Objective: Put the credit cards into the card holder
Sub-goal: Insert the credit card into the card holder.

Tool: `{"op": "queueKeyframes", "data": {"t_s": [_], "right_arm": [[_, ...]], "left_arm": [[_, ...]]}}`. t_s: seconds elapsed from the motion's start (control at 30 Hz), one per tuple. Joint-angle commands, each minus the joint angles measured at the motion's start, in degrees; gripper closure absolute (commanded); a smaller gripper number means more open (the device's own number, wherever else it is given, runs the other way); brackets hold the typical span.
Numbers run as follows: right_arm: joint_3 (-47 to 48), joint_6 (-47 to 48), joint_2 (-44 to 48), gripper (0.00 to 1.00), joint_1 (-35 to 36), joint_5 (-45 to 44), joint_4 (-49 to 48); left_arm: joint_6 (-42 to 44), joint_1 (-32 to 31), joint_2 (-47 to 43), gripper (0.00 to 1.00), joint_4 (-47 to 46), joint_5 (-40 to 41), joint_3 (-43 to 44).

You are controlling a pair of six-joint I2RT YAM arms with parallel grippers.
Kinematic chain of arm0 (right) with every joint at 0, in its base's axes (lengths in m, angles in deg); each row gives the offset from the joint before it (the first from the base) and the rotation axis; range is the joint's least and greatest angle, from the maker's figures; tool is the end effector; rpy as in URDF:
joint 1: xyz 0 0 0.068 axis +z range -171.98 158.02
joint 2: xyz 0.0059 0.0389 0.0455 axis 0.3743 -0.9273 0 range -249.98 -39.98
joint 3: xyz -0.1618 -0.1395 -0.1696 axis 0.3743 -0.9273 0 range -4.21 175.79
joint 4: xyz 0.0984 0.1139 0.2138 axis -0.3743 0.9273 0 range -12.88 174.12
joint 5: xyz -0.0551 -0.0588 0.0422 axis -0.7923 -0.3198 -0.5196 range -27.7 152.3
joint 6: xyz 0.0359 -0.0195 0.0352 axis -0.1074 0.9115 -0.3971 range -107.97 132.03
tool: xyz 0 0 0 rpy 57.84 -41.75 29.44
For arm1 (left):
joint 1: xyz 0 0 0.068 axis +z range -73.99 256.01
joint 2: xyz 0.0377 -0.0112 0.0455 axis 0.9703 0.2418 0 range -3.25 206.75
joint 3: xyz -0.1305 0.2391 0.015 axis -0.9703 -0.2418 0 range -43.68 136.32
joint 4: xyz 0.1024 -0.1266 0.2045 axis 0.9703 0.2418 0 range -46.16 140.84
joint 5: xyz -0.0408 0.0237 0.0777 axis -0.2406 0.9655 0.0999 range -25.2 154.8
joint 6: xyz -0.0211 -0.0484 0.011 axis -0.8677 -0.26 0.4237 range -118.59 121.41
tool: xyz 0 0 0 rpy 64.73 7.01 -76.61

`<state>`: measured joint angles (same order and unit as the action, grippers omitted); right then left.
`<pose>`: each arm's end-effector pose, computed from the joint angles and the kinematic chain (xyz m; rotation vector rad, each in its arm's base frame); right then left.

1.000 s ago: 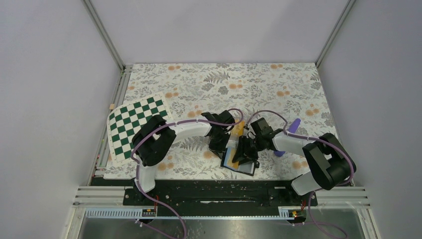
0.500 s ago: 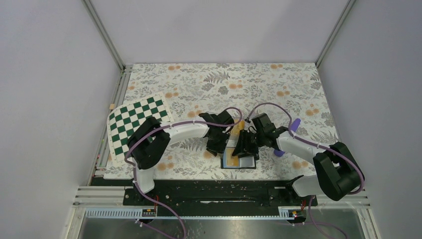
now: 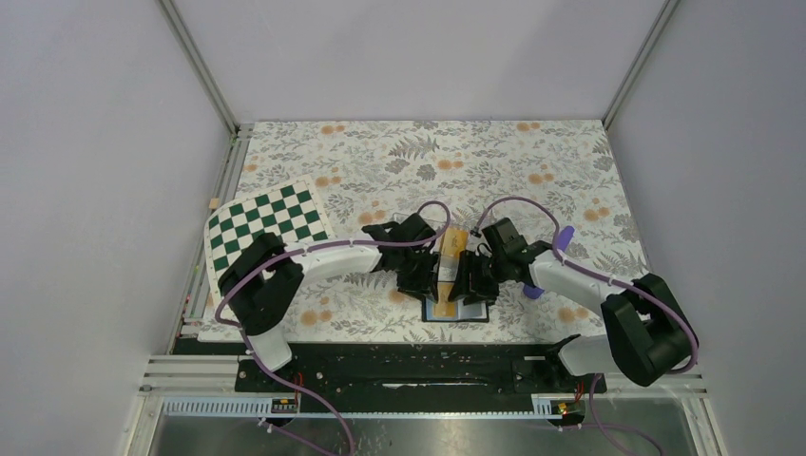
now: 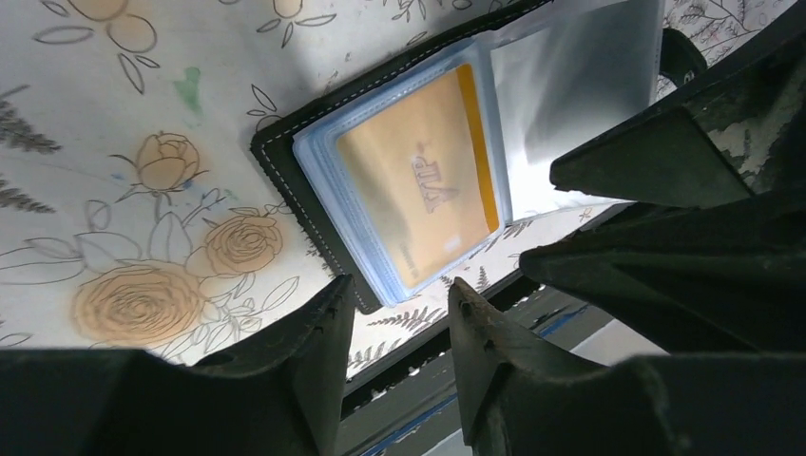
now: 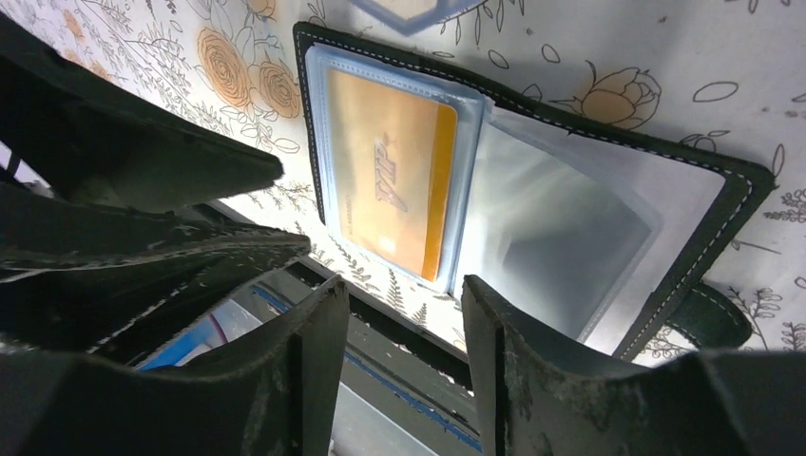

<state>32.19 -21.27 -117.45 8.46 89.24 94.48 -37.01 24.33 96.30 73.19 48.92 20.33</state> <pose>0.2007 0.1366 0.1653 -0.1178 2.7601 0.9720 0.2055 -0.2758 0.1822 0.4289 2.9021 -0.7510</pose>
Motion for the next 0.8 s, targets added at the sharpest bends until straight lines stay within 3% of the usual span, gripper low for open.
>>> {"op": "queueKeyframes", "data": {"t_s": [0.0, 0.33, 0.53, 0.77], "right_arm": [[0.16, 0.53, -2.12, 0.47, 0.41, 1.00, -3.07], [-0.42, 0.20, -7.97, 0.72, 0.41, 2.99, -6.42], [-0.72, -0.82, -8.14, 0.81, 0.41, 3.99, -7.84], [-0.03, -0.89, -9.46, 0.91, 0.42, 4.50, -7.79]], "left_arm": [[-6.90, 0.73, -0.23, 0.60, -12.35, -5.51, -3.95], [-10.61, 1.28, 0.05, 0.68, -19.48, -4.56, -9.42], [-9.79, 1.24, -0.88, 0.74, -16.44, -2.63, -7.90], [-7.63, 1.24, -2.30, 0.72, -12.08, -0.15, -5.29]]}}
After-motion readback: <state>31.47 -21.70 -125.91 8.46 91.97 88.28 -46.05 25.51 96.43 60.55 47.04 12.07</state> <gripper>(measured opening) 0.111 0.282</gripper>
